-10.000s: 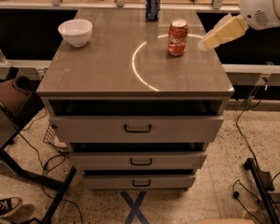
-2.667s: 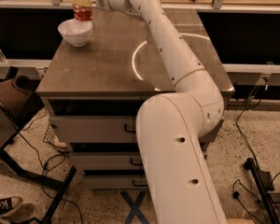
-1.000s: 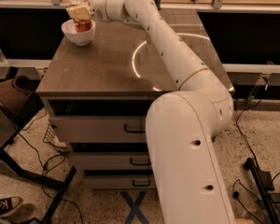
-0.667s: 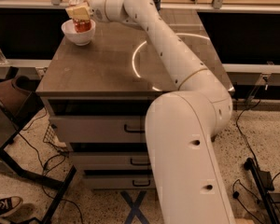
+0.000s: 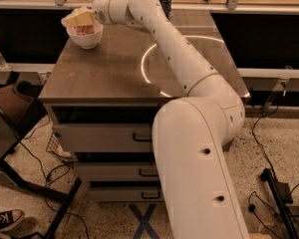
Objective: Place coke can into white bowl
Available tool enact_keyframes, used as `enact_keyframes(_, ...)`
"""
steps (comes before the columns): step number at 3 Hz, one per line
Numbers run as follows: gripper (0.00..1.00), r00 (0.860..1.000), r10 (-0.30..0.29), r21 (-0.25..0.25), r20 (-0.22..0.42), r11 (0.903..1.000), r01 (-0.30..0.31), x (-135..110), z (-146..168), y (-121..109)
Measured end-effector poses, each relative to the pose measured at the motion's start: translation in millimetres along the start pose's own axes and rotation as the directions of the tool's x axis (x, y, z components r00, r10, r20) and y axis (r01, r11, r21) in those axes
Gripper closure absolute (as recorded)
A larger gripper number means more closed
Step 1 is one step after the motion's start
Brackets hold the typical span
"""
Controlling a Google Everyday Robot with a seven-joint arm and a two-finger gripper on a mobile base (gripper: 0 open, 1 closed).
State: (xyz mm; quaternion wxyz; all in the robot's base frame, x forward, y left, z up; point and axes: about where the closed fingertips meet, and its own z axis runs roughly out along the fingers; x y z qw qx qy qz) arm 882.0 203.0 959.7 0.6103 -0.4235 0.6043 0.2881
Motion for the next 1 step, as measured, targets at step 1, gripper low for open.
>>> enact_keyframes(1,0.00,1.000,0.000,0.000,0.000,1.0000,0.000,0.0,0.1,0.1)
